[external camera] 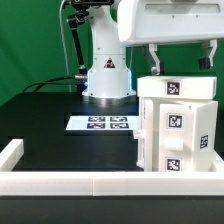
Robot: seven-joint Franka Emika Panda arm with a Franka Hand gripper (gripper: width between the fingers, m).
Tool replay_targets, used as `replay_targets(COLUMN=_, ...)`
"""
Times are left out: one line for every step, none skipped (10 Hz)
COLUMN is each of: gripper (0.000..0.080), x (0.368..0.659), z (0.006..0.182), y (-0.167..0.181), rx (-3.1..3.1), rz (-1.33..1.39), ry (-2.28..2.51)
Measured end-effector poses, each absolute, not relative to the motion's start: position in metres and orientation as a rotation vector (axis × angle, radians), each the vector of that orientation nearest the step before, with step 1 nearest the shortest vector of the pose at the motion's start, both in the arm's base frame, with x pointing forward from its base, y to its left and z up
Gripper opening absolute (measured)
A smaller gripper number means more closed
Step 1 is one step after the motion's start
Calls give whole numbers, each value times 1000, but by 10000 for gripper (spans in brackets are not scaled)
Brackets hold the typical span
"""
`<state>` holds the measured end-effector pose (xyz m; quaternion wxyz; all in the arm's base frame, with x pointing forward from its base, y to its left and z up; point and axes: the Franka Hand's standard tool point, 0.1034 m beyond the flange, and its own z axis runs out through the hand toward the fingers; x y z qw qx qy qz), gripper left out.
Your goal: Assemble cabinet
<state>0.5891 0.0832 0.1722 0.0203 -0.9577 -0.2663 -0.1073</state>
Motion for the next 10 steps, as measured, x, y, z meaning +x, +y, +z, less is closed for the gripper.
replay_targets(gripper=797, x=586, z=169, y=83, rx=-2963, rz=-315, ry=-904)
replay_targets(gripper=797, x=584, z=165, y=84, rx=-2958, rz=-294, ry=-996)
replay_targets(gripper=797, x=582, z=162, y=86, rx=-2961, rz=-280, ry=-1005)
replay_targets(gripper=797, x=580, z=158, y=88, rx=-2968, rz=-262, ry=-977)
replay_targets(gripper=797, x=580, z=154, y=91, rx=-2970, rz=-248, ry=-971)
replay_targets(gripper=797, x=579, z=153, y=90, rx=-2972, rz=-245, ry=-965)
replay_targets(gripper=797, x=579, z=153, y=90, rx=-2974, rz=-246, ry=-958)
replay_targets(gripper=677, x=579, z=153, y=89, rx=-2975, rz=-246, ry=-956)
replay_targets(gripper=554, x=580, z=153, y=89, rx=-2975, rz=-246, ry=-955)
replay_targets(gripper=554, x=580, z=153, y=89, rx=-2975, rz=-246, ry=-955)
